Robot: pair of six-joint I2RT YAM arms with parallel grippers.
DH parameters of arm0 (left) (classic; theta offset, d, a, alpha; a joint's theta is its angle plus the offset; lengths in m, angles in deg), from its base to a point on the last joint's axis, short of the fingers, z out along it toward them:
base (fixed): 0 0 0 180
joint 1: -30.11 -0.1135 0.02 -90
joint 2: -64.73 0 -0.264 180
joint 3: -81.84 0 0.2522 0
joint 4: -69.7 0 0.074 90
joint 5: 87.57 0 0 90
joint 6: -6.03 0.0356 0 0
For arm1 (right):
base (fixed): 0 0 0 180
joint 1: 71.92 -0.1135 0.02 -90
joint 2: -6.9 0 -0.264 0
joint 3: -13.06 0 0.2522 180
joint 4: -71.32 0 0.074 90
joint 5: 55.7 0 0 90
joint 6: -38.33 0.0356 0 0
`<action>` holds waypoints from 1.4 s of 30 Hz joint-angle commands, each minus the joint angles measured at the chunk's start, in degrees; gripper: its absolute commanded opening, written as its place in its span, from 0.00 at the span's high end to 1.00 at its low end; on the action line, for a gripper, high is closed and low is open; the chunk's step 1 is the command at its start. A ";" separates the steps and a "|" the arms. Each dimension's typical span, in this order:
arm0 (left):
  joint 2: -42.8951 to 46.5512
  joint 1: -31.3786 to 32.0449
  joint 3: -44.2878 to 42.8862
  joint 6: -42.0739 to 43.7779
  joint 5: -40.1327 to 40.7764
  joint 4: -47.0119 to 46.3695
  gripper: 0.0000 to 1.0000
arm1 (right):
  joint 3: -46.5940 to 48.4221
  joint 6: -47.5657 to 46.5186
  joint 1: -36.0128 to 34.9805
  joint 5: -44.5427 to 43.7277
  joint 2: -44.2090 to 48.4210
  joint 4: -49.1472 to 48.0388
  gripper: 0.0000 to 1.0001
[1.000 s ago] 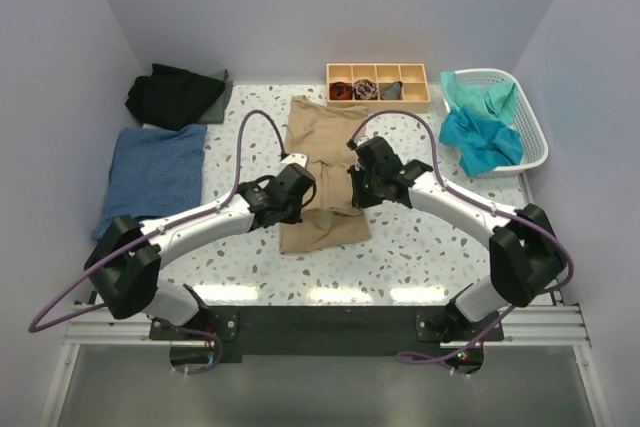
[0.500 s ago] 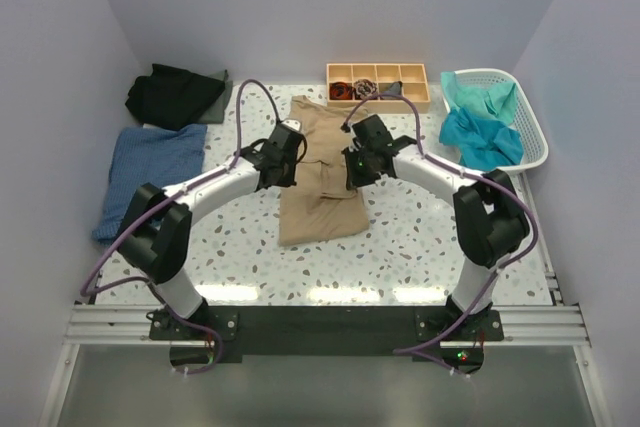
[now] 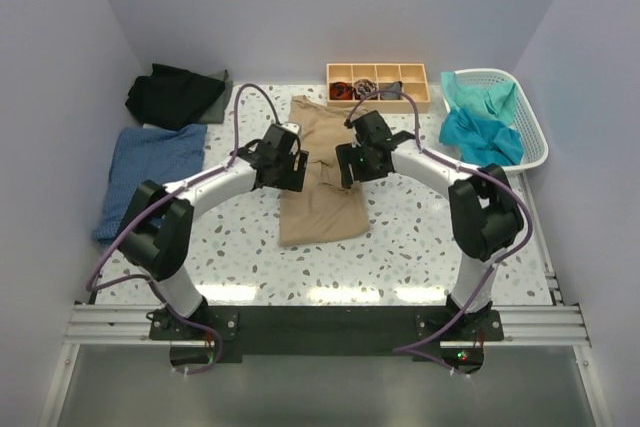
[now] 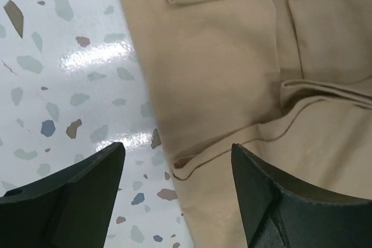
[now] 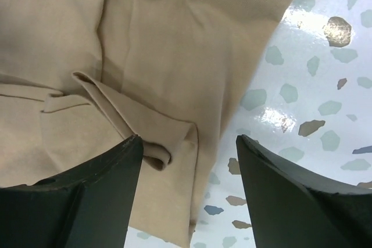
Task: Fold and stack the t-shirts
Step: Fold the tshirt
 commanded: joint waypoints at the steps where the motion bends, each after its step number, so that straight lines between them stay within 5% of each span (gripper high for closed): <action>1: 5.04 -0.11 4.08 2.45 -5.95 -4.23 0.21 | 0.35 -0.57 0.14 -1.47 7.30 0.51 0.29; 26: 2.24 -0.11 11.30 -0.80 -9.65 -8.46 0.52 | -5.18 0.48 0.14 -1.73 13.20 1.65 0.27; 42: 4.43 -0.11 9.02 0.43 -9.04 -7.05 0.85 | -7.56 0.74 0.23 -0.95 13.64 1.21 0.27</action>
